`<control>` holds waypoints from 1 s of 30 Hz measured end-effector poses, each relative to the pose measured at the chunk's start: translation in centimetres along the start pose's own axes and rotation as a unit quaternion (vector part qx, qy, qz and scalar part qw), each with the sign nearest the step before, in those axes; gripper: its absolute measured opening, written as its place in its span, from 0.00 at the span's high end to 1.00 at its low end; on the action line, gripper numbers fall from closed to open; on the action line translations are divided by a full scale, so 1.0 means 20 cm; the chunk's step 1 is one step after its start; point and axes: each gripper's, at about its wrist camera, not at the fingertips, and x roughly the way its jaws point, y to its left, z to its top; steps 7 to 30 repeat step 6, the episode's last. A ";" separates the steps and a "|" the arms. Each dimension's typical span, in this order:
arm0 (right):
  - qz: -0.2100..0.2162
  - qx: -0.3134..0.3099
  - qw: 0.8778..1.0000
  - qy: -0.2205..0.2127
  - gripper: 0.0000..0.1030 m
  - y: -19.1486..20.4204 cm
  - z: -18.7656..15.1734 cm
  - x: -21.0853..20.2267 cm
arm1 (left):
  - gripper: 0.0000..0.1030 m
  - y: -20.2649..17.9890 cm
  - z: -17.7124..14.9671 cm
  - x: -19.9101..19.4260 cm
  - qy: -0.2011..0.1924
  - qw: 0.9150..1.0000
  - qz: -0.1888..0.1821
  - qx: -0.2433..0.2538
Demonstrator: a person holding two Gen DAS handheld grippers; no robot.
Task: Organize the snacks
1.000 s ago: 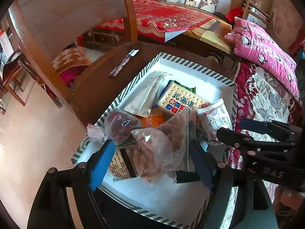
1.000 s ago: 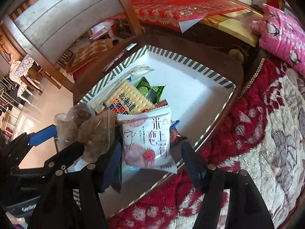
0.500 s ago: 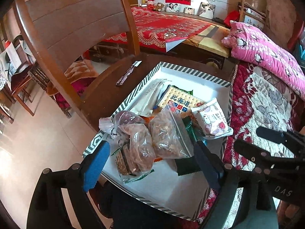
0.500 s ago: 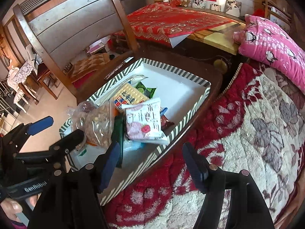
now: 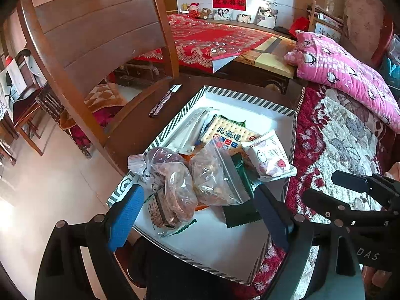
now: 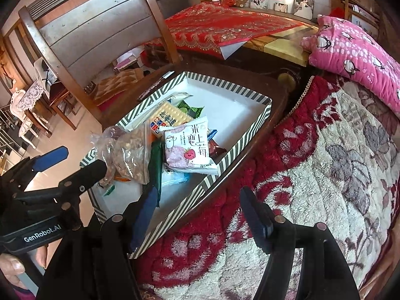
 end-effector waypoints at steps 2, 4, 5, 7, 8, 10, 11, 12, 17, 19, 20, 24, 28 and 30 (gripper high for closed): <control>-0.002 -0.001 1.000 0.002 0.30 0.00 0.00 0.00 | 0.14 0.00 0.00 -0.01 -0.005 1.000 0.000 0.003; -0.001 0.001 1.000 0.002 0.30 -0.01 -0.01 0.00 | 0.14 -0.01 0.00 -0.02 -0.010 1.000 0.002 0.006; -0.001 0.002 1.000 0.002 0.30 -0.01 -0.01 0.00 | 0.14 -0.01 0.00 -0.02 -0.010 1.000 0.002 0.007; -0.002 0.002 1.000 0.002 0.30 -0.01 -0.02 -0.01 | 0.14 -0.02 0.00 -0.02 -0.009 1.000 0.000 0.008; -0.002 0.002 1.000 0.002 0.30 -0.01 -0.02 -0.01 | 0.14 -0.02 0.00 -0.02 -0.009 1.000 0.000 0.008; -0.002 0.002 1.000 0.002 0.30 -0.01 -0.02 -0.01 | 0.14 -0.02 0.00 -0.02 -0.009 1.000 0.000 0.008; -0.002 0.002 1.000 0.002 0.30 -0.01 -0.02 -0.01 | 0.14 -0.02 0.00 -0.02 -0.009 1.000 0.000 0.008; -0.002 0.002 1.000 0.002 0.30 -0.01 -0.02 -0.01 | 0.14 -0.02 0.00 -0.02 -0.009 1.000 0.000 0.008; -0.002 0.002 1.000 0.002 0.30 -0.01 -0.02 -0.01 | 0.14 -0.02 0.00 -0.02 -0.009 1.000 0.000 0.008; -0.002 0.002 1.000 0.002 0.30 -0.01 -0.02 -0.01 | 0.14 -0.02 0.00 -0.02 -0.009 1.000 0.000 0.008; -0.002 0.002 1.000 0.002 0.30 -0.01 -0.02 -0.01 | 0.14 -0.02 0.00 -0.02 -0.009 1.000 0.000 0.008; -0.002 0.002 1.000 0.002 0.30 -0.01 -0.02 -0.01 | 0.14 -0.02 0.00 -0.02 -0.009 1.000 0.000 0.008; -0.002 0.002 1.000 0.002 0.30 -0.01 -0.02 -0.01 | 0.14 -0.02 0.00 -0.02 -0.009 1.000 0.000 0.008; -0.002 0.002 1.000 0.002 0.30 -0.01 -0.02 -0.01 | 0.14 -0.02 0.00 -0.02 -0.009 1.000 0.000 0.008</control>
